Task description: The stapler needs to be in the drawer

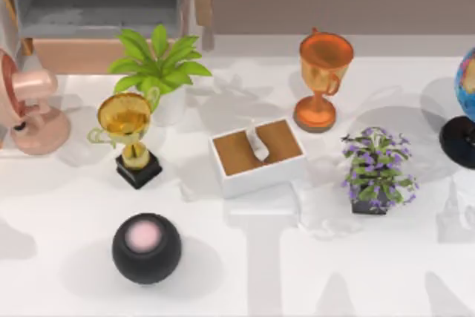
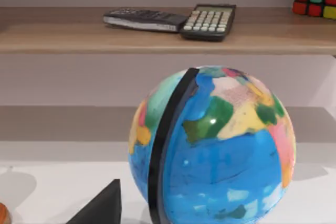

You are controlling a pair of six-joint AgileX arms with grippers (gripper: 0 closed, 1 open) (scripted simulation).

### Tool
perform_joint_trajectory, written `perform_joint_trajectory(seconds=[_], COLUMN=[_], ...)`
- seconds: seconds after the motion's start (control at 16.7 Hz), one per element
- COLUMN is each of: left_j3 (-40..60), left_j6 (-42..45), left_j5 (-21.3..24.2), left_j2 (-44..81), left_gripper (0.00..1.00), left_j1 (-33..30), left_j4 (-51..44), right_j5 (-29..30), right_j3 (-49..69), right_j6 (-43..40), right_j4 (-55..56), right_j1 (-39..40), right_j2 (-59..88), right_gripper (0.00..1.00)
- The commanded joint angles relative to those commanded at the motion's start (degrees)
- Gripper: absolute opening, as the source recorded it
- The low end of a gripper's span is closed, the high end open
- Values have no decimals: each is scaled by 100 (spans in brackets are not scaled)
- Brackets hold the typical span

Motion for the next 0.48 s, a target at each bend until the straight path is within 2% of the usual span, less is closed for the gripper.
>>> perform_joint_trajectory(seconds=[0.48], left_j3=[3], left_j6=[48], left_j5=[-2], left_j2=[109], left_gripper=[100], left_j1=[-147], left_j4=[47], right_j5=[0], right_j3=[0], right_j6=[0], right_j4=[0], right_j1=[0], right_j2=[0], right_gripper=[100])
